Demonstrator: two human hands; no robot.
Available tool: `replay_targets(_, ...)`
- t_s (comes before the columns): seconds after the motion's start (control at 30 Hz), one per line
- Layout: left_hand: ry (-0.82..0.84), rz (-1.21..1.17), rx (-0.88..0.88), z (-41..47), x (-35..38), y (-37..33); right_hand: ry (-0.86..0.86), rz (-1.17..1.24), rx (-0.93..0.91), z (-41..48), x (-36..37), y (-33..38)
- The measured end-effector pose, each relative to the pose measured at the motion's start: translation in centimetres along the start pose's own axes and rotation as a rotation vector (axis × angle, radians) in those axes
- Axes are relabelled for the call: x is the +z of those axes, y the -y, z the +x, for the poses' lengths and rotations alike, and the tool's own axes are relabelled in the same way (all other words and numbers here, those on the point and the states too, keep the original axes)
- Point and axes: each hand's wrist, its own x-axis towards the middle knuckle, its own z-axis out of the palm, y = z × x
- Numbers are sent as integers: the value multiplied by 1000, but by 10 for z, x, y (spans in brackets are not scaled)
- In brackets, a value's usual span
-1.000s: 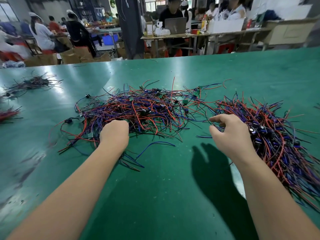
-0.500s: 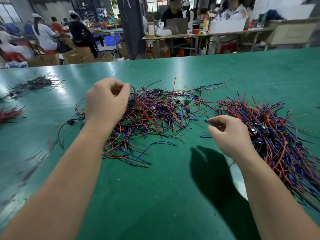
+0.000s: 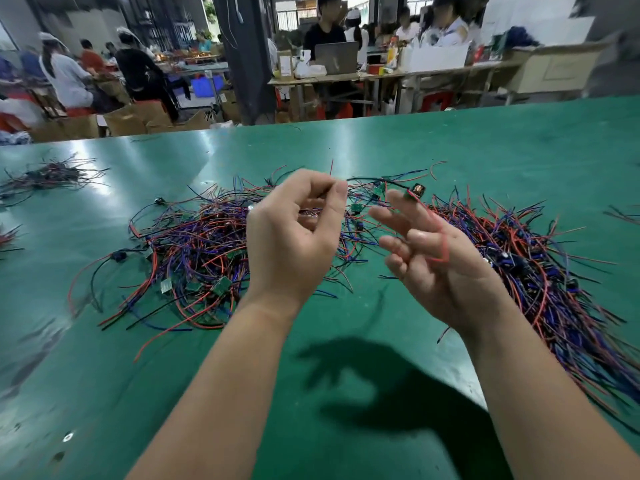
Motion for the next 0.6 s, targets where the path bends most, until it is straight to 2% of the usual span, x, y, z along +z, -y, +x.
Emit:
replay_targets(0.2,37,-46,-145,-36,18,25,-98,45,-89,3,-5,4)
replay_targets(0.33,149,-185,-340,-48,18,33,-132,127,-91,3,-7,9)
replay_targets(0.4,261,-269,-419,-47,15,35,-170,114,-90,3,-6,10)
replay_targets(0.47,418,-395,-549,-46,12,37,-178,71,-86,3,-5,10)
replay_targets(0.53,555,-541,-755,-42,9,37,-174,6,-65,3,-4,9)
replay_targets(0.6,615,-647,-942,-40,7,36,-172,-38,-30,1,-4,7)
